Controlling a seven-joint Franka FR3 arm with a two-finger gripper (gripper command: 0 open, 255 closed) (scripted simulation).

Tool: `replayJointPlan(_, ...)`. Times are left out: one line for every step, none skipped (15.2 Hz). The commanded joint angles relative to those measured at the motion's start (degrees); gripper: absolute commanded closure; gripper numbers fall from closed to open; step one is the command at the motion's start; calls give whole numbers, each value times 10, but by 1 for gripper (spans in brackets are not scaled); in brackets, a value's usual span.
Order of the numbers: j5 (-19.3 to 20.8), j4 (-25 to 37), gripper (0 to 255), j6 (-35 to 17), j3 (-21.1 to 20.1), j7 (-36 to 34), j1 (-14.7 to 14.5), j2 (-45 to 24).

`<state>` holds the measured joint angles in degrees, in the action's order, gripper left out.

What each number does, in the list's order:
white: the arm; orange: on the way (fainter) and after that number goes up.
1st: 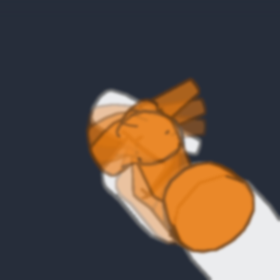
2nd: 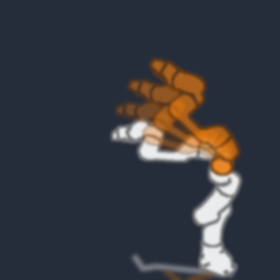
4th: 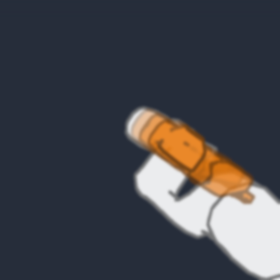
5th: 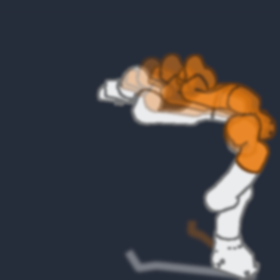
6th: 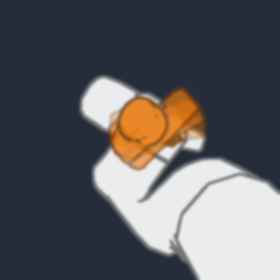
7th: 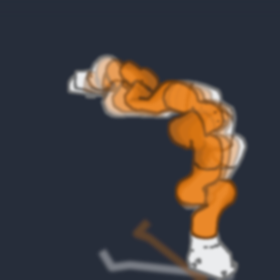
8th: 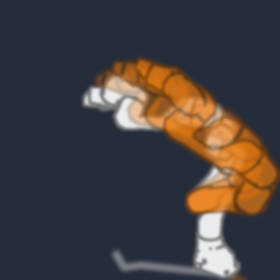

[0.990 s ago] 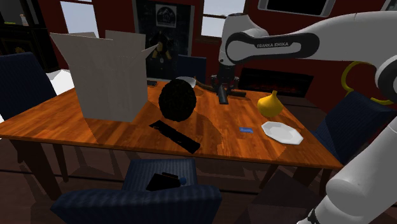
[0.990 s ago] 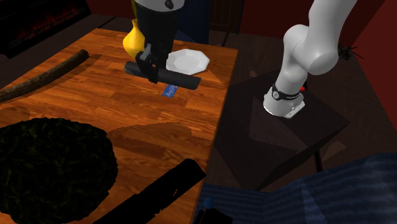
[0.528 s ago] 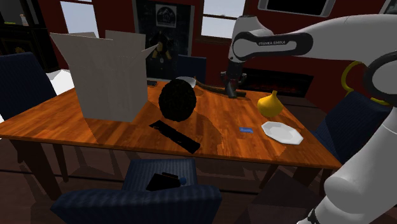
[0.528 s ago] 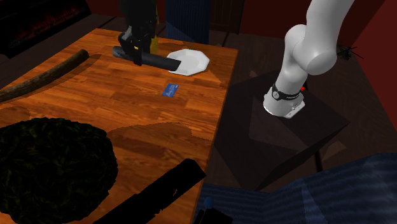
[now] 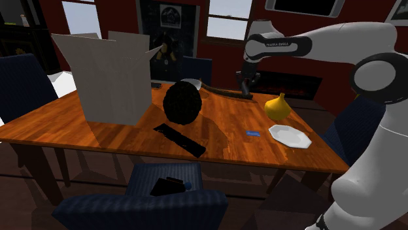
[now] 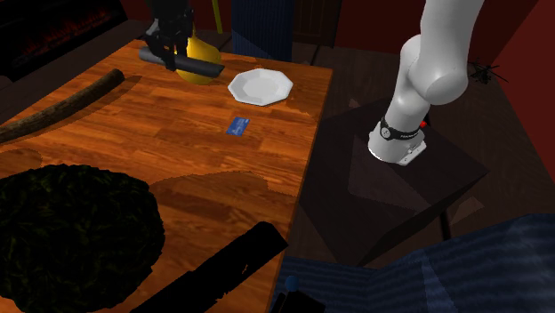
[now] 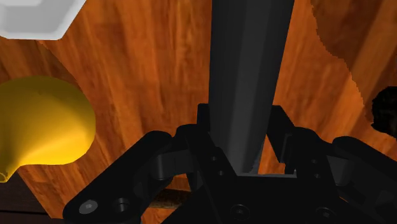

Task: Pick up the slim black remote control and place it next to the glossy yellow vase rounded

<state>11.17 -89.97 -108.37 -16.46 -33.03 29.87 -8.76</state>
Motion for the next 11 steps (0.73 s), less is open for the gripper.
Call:
replayJointPlan(-1,24,255,4,10,25,13,-17)
replayJointPlan(-1,40,255,7,14,36,18,-29)
replayJointPlan(0,58,255,10,18,46,23,-42)
replayJointPlan(0,77,255,14,21,56,27,-56)
replayJointPlan(1,97,255,19,25,66,32,-71)
replayJointPlan(1,119,255,24,28,76,36,-86)
replayJointPlan(2,142,255,30,32,86,40,-103)
replayJointPlan(3,167,255,37,35,96,44,-120)
replayJointPlan(3,195,255,44,38,106,48,-138)
replayJointPlan(4,225,255,54,41,115,51,-158)
replayJointPlan(5,257,255,64,44,125,54,-179)
